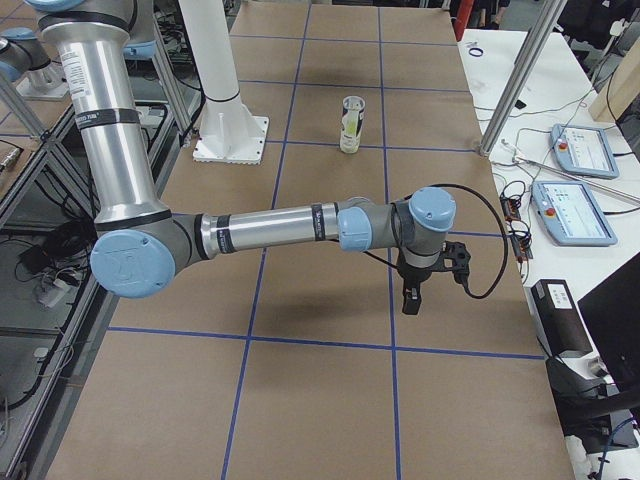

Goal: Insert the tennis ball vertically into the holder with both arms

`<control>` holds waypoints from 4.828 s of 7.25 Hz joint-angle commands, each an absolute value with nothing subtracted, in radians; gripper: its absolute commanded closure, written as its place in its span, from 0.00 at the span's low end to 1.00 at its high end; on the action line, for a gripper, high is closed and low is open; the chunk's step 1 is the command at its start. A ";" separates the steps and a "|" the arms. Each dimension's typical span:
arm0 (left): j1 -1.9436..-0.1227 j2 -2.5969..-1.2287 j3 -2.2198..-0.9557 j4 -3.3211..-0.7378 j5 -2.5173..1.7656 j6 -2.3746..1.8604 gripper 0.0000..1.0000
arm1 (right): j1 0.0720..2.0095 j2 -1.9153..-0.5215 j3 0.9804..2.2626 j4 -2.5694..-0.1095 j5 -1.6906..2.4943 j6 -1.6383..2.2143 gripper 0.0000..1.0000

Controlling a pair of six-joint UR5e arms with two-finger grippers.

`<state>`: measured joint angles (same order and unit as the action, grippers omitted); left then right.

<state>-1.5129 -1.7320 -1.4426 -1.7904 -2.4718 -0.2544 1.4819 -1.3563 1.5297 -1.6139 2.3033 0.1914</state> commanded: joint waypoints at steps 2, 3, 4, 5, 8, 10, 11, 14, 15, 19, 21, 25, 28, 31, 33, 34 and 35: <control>-1.477 -1.726 -1.465 -1.730 -2.426 -0.299 0.01 | 1.467 -1.347 1.522 -1.684 2.315 0.148 0.01; -1.474 -1.726 -1.463 -1.726 -2.384 -0.251 0.01 | 1.479 -1.313 1.522 -1.757 2.313 0.094 0.01; -1.488 -1.723 -1.462 -1.721 -2.317 -0.141 0.01 | 1.486 -1.290 1.525 -1.828 2.312 0.042 0.01; -1.521 -1.723 -1.469 -1.647 -2.313 -0.086 0.01 | 1.491 -1.290 1.523 -1.835 2.310 0.006 0.01; -1.540 -1.706 -1.546 -1.466 -2.319 -0.084 0.01 | 1.493 -1.302 1.525 -1.829 2.309 0.008 0.01; -1.539 -1.680 -1.564 -1.474 -2.332 -0.083 0.01 | 1.491 -1.305 1.538 -1.822 2.303 0.006 0.01; -1.539 -1.654 -1.575 -1.515 -2.359 -0.083 0.01 | 1.488 -1.305 1.537 -1.822 2.309 0.008 0.01; -1.537 -1.655 -1.572 -1.540 -2.368 -0.086 0.01 | 1.488 -1.315 1.526 -1.810 2.310 0.014 0.01; -1.539 -1.648 -1.580 -1.539 -2.364 -0.084 0.01 | 1.488 -1.316 1.525 -1.807 2.309 0.008 0.01; -1.537 -1.589 -1.577 -1.652 -2.364 -0.086 0.01 | 1.485 -1.354 1.549 -1.806 2.255 0.012 0.01; -1.537 -1.589 -1.588 -1.648 -2.368 -0.090 0.01 | 1.485 -1.391 1.592 -1.787 2.262 0.006 0.01; -1.537 -1.574 -1.618 -1.641 -2.368 -0.094 0.01 | 1.477 -1.509 1.698 -1.786 2.261 0.008 0.01; -1.537 -1.568 -1.626 -1.647 -2.365 -0.095 0.01 | 1.465 -1.597 1.689 -1.626 2.217 0.014 0.01; -1.537 -1.563 -1.632 -1.640 -2.368 -0.095 0.01 | 1.445 -1.600 1.664 -1.591 2.218 0.023 0.01; -1.539 -1.548 -1.625 -1.649 -2.367 -0.089 0.01 | 1.445 -1.600 1.674 -1.591 2.220 0.021 0.01; -1.539 -1.536 -1.631 -1.651 -2.367 -0.084 0.01 | 1.445 -1.598 1.675 -1.589 2.220 0.021 0.01; -1.539 -1.536 -1.632 -1.651 -2.367 -0.084 0.01 | 1.445 -1.598 1.675 -1.589 2.220 0.021 0.01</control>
